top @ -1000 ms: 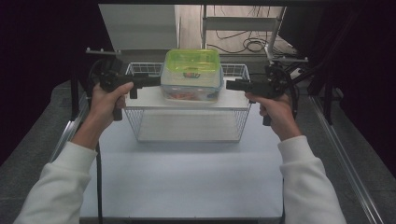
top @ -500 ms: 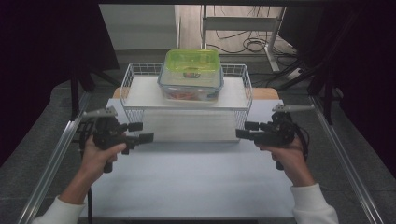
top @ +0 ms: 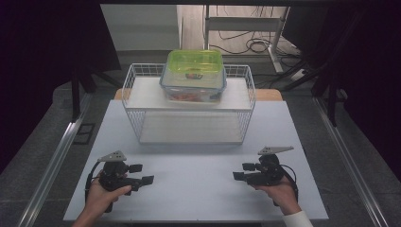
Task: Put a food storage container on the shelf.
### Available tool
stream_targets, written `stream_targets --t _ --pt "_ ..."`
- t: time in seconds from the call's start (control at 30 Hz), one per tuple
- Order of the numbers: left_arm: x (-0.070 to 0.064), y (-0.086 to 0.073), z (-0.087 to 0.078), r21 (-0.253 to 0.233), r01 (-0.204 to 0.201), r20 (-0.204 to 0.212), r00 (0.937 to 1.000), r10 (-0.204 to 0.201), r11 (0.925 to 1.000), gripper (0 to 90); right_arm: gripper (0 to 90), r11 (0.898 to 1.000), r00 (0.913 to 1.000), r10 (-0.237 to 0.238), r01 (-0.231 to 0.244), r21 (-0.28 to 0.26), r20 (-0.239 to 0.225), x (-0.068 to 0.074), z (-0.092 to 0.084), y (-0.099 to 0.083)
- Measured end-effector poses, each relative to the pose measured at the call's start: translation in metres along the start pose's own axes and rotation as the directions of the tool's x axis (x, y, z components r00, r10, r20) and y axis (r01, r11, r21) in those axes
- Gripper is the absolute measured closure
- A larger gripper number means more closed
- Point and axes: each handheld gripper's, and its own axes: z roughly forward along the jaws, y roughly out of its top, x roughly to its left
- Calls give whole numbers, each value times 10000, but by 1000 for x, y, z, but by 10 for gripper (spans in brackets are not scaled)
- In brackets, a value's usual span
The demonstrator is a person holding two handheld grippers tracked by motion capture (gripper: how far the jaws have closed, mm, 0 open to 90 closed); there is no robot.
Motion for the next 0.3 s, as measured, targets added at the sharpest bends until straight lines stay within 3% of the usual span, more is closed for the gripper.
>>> stream_targets --t 0.3 --pt "1 -1 2 -225 -192 -385 9991 183 9996 186 288 9983 9985 -485 493 -310 252 5 3 0"
